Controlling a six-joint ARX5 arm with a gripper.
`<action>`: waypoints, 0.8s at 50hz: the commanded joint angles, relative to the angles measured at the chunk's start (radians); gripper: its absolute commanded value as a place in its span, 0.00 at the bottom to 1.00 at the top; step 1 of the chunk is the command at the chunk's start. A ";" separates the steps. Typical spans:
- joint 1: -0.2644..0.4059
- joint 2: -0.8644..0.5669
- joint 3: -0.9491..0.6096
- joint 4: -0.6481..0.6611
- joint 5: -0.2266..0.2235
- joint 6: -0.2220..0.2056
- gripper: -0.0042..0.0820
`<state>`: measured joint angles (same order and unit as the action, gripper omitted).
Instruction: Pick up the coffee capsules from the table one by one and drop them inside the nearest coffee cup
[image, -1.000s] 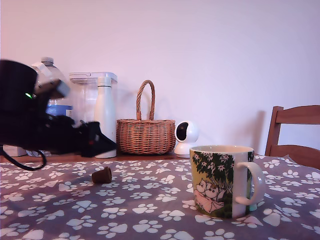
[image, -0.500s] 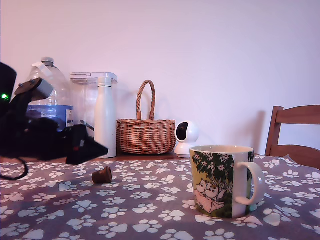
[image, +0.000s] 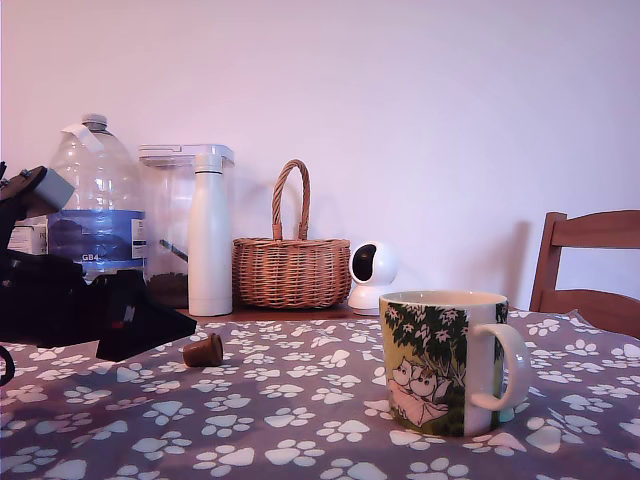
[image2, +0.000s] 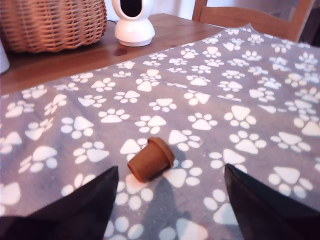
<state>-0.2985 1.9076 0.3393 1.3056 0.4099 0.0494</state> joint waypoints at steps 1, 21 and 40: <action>0.002 -0.011 0.016 -0.003 0.002 0.012 0.75; 0.001 -0.011 0.163 -0.299 0.036 0.135 0.75; 0.001 -0.011 0.301 -0.583 0.027 0.345 0.75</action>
<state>-0.2985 1.9076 0.6239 0.7483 0.4404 0.3561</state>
